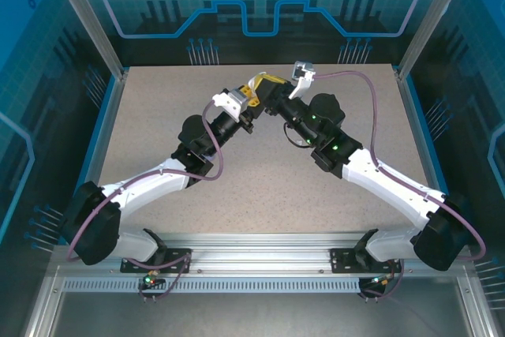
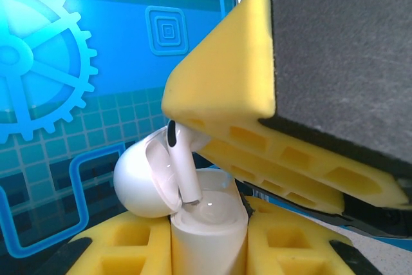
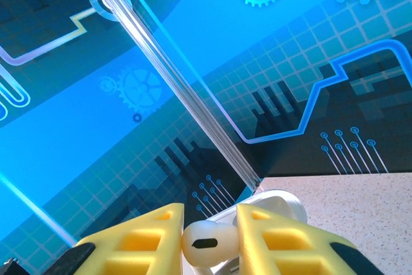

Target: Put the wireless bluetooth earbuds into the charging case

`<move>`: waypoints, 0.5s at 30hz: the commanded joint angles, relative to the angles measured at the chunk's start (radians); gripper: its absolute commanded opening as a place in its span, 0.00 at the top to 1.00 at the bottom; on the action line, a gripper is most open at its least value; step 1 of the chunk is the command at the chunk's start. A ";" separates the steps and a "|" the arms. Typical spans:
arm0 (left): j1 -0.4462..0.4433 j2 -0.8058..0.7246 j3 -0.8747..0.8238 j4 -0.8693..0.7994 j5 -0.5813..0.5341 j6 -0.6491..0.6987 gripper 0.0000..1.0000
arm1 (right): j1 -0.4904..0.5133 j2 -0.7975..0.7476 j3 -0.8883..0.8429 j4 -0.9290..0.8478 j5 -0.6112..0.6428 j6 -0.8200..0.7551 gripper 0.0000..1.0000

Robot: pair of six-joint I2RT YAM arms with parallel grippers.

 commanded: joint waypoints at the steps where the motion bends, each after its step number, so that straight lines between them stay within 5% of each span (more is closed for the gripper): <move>1: -0.007 -0.002 0.040 0.028 -0.013 -0.002 1.00 | 0.012 0.003 -0.015 0.037 0.023 0.020 0.76; 15: -0.008 -0.002 0.054 0.008 -0.019 0.007 1.00 | 0.011 -0.006 -0.064 0.028 0.016 0.054 0.77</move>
